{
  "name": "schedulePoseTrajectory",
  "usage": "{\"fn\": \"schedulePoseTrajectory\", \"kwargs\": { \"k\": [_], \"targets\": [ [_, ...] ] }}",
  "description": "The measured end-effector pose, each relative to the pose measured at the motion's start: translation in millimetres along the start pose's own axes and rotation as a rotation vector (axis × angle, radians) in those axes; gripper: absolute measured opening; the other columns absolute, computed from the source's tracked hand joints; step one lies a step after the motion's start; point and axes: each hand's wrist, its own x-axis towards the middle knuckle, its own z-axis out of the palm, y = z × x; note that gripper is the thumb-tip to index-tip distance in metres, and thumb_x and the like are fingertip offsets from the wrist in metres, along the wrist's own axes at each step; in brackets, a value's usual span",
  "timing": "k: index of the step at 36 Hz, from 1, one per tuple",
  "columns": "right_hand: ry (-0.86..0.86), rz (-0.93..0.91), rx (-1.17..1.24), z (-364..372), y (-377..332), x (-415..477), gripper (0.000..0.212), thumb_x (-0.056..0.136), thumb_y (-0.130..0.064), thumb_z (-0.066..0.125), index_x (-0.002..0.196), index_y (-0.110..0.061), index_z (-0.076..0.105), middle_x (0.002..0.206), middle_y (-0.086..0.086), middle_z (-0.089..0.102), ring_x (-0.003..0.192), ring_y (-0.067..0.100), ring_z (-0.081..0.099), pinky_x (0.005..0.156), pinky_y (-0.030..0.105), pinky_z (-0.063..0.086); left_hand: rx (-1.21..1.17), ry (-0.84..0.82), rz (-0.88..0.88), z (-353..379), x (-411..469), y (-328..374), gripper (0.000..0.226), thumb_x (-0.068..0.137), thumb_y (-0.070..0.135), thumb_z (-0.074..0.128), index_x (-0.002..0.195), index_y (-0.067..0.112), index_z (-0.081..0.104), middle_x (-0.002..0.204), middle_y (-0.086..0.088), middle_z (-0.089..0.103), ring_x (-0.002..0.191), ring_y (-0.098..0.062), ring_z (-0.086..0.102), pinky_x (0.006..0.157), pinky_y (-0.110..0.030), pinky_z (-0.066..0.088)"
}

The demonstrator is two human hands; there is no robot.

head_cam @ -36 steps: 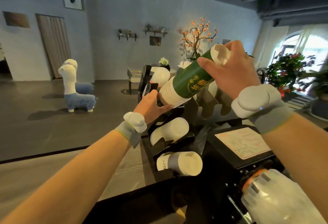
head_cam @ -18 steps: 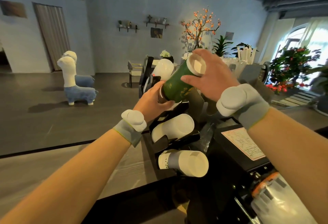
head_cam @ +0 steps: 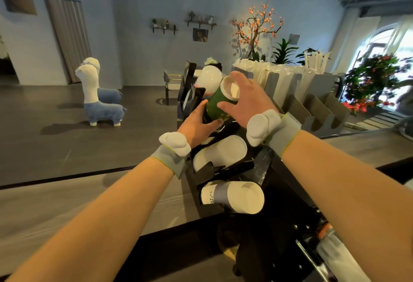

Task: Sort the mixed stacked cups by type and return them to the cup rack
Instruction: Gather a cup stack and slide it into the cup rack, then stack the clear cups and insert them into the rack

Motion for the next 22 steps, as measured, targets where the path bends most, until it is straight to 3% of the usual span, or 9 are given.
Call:
{"fn": "schedulePoseTrajectory", "kwargs": {
  "k": [4,6,8,12,15,22],
  "targets": [
    [-0.094,0.035,-0.002,-9.2,-6.3,-8.0,0.087,0.085,-0.039,0.072,0.151,-0.028,0.018,0.141,0.011,0.041,0.125,0.032,0.048,0.094,0.035,0.042,0.031,0.001,-0.021,-2.6,-8.1,5.0,0.072,0.093,0.038,0.063,0.153,0.027,0.025,0.151,0.001,0.044,0.137,-0.022,0.044,0.107,-0.035,0.038],
    [-0.12,0.061,0.004,-14.4,-9.7,-16.0,0.097,0.083,-0.042,0.072,0.154,-0.027,0.009,0.149,0.012,0.034,0.132,0.033,0.042,0.103,0.038,0.039,0.069,0.006,-0.04,-8.5,-16.9,7.2,0.073,0.094,0.04,0.062,0.154,0.025,0.023,0.152,-0.001,0.043,0.137,-0.025,0.044,0.111,-0.042,0.038],
    [-0.093,0.067,-0.001,-18.8,-14.3,-28.8,0.097,0.084,-0.042,0.071,0.155,-0.025,0.007,0.152,0.012,0.029,0.137,0.032,0.035,0.107,0.039,0.035,0.119,0.027,-0.016,-15.4,-29.9,8.9,0.069,0.096,0.038,0.06,0.152,0.022,0.025,0.151,-0.003,0.043,0.135,-0.024,0.045,0.109,-0.037,0.039],
    [0.097,0.035,-0.05,-17.8,-26.7,-58.2,0.077,0.085,-0.039,0.069,0.147,-0.019,0.028,0.147,0.009,0.033,0.135,0.03,0.035,0.108,0.041,0.036,0.203,0.047,0.046,-27.5,-61.7,7.7,0.055,0.098,0.035,0.058,0.144,0.017,0.035,0.142,-0.004,0.048,0.114,-0.01,0.047,0.092,-0.024,0.039],
    [0.153,-0.003,-0.011,-11.4,-40.6,-82.1,0.058,0.084,-0.035,0.068,0.133,-0.014,0.043,0.137,0.008,0.04,0.127,0.027,0.041,0.102,0.04,0.044,0.262,0.058,0.039,-36.6,-88.4,-2.2,0.049,0.096,0.039,0.059,0.137,0.019,0.041,0.138,-0.003,0.048,0.118,-0.015,0.05,0.094,-0.026,0.042],
    [-0.116,-0.059,0.233,27.7,-67.9,-158.6,0.046,0.085,-0.032,0.066,0.125,-0.017,0.051,0.123,0.0,0.047,0.109,0.017,0.049,0.094,0.034,0.045,0.361,-0.017,-0.054,-51.1,-188.1,-34.1,0.022,0.094,0.033,0.062,0.112,0.021,0.057,0.106,0.004,0.064,0.097,-0.012,0.062,0.088,-0.029,0.051]
  ]
}}
